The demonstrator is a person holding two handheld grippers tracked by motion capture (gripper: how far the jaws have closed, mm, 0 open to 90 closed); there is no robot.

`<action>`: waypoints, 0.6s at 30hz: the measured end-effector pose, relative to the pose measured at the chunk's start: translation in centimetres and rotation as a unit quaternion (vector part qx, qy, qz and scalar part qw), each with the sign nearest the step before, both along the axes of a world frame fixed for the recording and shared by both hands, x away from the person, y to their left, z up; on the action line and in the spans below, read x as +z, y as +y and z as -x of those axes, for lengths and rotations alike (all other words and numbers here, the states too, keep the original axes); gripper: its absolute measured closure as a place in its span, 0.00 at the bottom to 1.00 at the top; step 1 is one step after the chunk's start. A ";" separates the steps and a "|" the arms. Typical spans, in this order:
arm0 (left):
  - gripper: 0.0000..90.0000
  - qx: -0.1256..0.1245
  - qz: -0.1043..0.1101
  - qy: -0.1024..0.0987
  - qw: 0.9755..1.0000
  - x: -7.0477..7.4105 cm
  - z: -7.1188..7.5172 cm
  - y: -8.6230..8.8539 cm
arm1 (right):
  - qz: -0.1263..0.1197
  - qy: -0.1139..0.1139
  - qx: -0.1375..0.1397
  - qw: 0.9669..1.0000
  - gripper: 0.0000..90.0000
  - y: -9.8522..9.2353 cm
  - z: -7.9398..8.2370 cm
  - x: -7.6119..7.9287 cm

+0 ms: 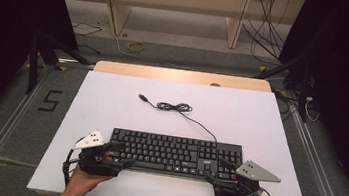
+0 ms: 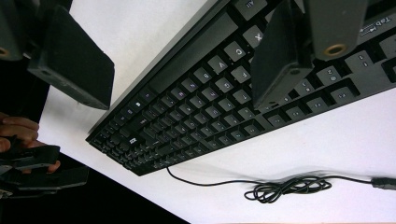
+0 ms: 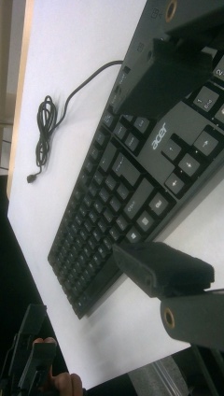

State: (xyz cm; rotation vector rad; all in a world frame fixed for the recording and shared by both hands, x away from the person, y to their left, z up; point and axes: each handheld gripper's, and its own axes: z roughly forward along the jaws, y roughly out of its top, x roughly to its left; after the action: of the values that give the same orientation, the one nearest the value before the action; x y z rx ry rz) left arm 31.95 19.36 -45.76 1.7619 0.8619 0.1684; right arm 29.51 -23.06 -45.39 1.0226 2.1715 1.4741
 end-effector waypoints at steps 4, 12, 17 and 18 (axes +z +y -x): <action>0.24 0.000 -0.002 0.002 1.000 0.0 0.0 0.0 | -0.001 0.002 -0.001 1.000 0.31 0.1 -0.1 0.0; 0.24 0.001 -0.004 0.001 1.000 0.0 0.0 0.1 | -0.001 0.006 0.001 1.000 0.32 0.4 -0.3 0.1; 0.24 0.001 -0.004 0.002 1.000 0.0 0.0 0.0 | -0.001 0.007 0.001 1.000 0.32 0.5 -0.3 0.1; 0.24 0.001 -0.004 0.001 1.000 0.0 0.0 0.0 | -0.001 0.007 0.000 1.000 0.32 0.5 -0.3 0.1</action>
State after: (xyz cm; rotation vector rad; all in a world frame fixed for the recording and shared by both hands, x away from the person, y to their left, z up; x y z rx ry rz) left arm 31.99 19.39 -45.77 1.7695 0.8656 0.1716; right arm 29.77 -22.57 -45.27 1.0357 2.1804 1.4733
